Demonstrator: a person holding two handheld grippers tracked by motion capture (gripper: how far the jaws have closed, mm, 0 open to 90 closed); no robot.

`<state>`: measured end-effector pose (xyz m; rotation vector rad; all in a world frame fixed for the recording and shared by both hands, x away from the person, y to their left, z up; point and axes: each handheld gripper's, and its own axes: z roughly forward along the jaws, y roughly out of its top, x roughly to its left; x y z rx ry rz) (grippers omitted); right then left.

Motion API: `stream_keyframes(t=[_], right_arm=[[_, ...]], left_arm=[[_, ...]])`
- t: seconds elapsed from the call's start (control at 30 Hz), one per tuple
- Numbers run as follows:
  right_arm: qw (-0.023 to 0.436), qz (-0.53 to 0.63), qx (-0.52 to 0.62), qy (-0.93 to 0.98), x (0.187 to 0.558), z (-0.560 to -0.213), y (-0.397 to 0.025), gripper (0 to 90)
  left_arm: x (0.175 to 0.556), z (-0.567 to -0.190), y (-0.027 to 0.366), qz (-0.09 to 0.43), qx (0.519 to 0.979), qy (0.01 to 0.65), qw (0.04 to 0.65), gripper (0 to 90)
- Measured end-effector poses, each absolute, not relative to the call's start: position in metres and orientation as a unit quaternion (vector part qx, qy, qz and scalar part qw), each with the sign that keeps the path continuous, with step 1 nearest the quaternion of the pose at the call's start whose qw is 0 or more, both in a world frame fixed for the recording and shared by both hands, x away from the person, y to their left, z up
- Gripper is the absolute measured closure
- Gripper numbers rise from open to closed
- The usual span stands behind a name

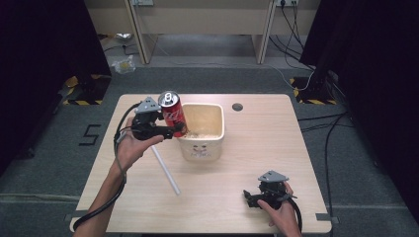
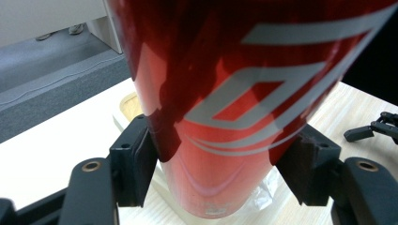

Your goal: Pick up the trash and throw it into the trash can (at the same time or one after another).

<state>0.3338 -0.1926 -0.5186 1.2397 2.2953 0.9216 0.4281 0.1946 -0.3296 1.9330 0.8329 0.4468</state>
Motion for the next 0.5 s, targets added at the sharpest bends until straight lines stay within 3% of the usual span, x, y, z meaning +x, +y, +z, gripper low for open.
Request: stream_keyframes(t=[0.5], right_arm=[[0.186,0.328,0.440,0.815,0.334,-0.519,-0.193,0.1]], left_arm=[[0.448,-0.332,0.170,0.176,0.794,0.338,0.473,34.1]])
